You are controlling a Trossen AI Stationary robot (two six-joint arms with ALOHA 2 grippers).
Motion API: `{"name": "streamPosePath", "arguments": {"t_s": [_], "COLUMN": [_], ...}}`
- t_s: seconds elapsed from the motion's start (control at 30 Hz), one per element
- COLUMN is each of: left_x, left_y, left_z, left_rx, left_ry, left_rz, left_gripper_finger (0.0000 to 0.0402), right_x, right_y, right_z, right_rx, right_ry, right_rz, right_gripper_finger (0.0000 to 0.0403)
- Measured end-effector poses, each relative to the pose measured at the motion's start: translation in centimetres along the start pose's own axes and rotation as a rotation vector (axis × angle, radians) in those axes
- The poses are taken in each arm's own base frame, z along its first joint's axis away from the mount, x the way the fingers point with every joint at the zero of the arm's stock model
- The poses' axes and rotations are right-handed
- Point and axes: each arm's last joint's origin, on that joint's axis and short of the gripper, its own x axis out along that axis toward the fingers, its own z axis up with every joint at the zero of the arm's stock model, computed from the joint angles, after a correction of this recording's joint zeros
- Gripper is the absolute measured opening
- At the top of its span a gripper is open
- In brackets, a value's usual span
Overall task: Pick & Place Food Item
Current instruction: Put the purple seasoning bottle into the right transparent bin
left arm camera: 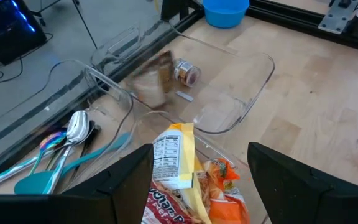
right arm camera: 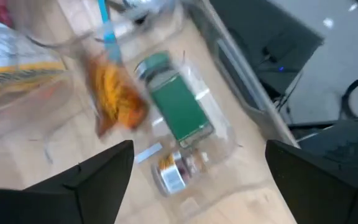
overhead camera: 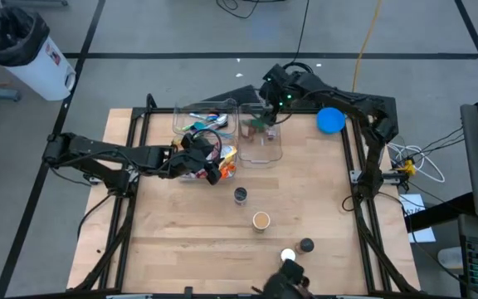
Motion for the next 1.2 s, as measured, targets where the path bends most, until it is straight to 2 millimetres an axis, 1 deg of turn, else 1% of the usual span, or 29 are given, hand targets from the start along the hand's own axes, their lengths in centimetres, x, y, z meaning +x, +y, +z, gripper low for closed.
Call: {"name": "streamPosePath", "arguments": {"t_s": [0.13, 0.2, 0.27, 0.37, 0.43, 0.57, 0.67, 0.77, 0.87, 0.93, 1.03, 1.2], "left_x": [0.0, 0.0, 0.0, 0.0, 0.0, 0.1, 0.3, 0.8, 1.4, 1.9, 3.0, 4.8], "left_y": [0.0, 0.0, 0.0, 0.0, -0.1, -0.3, -1.0, -2.6, -4.7, -6.1, -7.5, -8.4], "left_z": [0.0, 0.0, 0.0, 0.0, 0.0, 0.0, 0.1, 0.1, -0.7, -1.6, -3.0, -4.7], "left_rx": [-0.002, -0.006, -0.018, -0.021, -0.021, -0.028, -0.043, 0.002, 0.124, 0.214, 0.308, 0.338], "left_ry": [0.000, 0.000, 0.000, 0.001, 0.008, 0.023, 0.031, 0.032, 0.013, 0.002, 0.006, 0.061], "left_rz": [0.000, 0.000, 0.000, -0.002, -0.019, -0.082, -0.200, -0.377, -0.508, -0.538, -0.554, -0.530], "left_gripper_finger": [0.0269, 0.0269, 0.0269, 0.0269, 0.0269, 0.0269, 0.0269, 0.0269, 0.0269, 0.0269, 0.0269, 0.0269], "right_x": [-4.5, -6.8, -8.7, -10.8, -11.5, -11.7, -11.2, -10.4, -9.8, -9.5, -9.3, -9.1], "right_y": [1.5, 2.7, 4.2, 6.7, 8.3, 10.7, 11.9, 12.6, 12.9, 12.9, 12.7, 12.5], "right_z": [-0.3, -0.6, -1.4, -3.2, -4.8, -8.4, -11.2, -13.8, -15.8, -16.8, -17.9, -18.6], "right_rx": [-0.028, -0.056, -0.091, -0.158, -0.204, -0.281, -0.323, -0.333, -0.347, -0.351, -0.344, -0.317], "right_ry": [-0.068, -0.125, -0.172, -0.258, -0.308, -0.415, -0.495, -0.584, -0.689, -0.750, -0.812, -0.823], "right_rz": [-0.029, -0.029, -0.010, 0.033, 0.066, 0.133, 0.180, 0.227, 0.259, 0.273, 0.286, 0.297], "right_gripper_finger": [0.0347, 0.0342, 0.0338, 0.0333, 0.0332, 0.0332, 0.0331, 0.0331, 0.0331, 0.0331, 0.0331, 0.0331]}}
